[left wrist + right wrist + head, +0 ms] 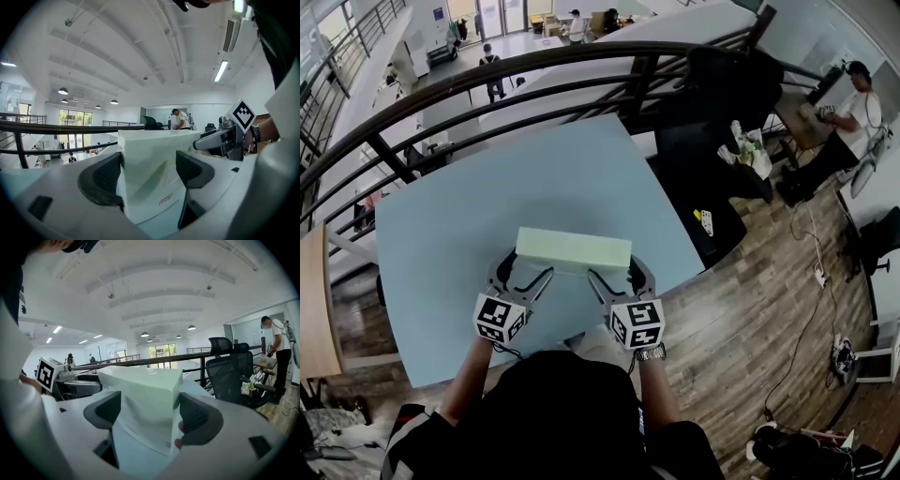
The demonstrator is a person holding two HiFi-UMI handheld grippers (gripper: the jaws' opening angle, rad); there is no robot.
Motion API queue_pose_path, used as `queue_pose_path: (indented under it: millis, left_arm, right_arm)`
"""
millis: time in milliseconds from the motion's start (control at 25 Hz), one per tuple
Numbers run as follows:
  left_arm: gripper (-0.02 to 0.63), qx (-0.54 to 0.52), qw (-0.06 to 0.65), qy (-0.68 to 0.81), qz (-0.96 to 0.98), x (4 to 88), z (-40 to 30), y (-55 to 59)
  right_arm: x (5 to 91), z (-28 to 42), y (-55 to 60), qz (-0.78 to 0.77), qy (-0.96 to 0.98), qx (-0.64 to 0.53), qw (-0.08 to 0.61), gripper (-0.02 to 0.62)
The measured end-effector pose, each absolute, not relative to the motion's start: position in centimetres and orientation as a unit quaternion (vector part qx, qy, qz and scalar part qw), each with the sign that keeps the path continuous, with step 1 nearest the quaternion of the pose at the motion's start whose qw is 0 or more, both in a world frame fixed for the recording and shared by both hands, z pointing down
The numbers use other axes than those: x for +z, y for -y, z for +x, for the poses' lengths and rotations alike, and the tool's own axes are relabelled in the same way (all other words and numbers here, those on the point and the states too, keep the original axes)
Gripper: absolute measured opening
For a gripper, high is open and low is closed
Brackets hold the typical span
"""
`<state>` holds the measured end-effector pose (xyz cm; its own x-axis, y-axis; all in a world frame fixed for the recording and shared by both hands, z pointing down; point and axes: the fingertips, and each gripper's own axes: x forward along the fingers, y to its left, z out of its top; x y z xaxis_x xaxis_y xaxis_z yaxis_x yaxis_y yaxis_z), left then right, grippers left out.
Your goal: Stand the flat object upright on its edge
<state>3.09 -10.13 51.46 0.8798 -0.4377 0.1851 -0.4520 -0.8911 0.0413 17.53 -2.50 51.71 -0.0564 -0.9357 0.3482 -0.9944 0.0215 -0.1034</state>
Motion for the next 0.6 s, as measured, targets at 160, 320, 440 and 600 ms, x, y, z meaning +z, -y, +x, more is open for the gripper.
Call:
queue_pose_path:
  millis: [160,320,440,600]
  left_arm:
    - [0.370,0.083,0.042,0.240,0.966,51.2,2.6,10.4]
    - [0.370,0.081,0.043,0.253,0.963,51.2,1.9,10.7]
    - [0.370,0.081,0.044,0.264,0.960,51.1,1.4,10.7]
    - [0.370,0.082,0.048,0.281,0.955,51.2,0.1,10.6]
  right_arm:
    - [51.7,17.1,3.1,0.674,0.714,0.162,0.092,0.391]
    - [51.8,16.6,3.7,0.665,0.723,0.160,0.094,0.391]
    - [51.6,16.3,4.2,0.657,0.731,0.157,0.094,0.391]
    - [51.4,15.4,4.9,0.645,0.743,0.155,0.095,0.391]
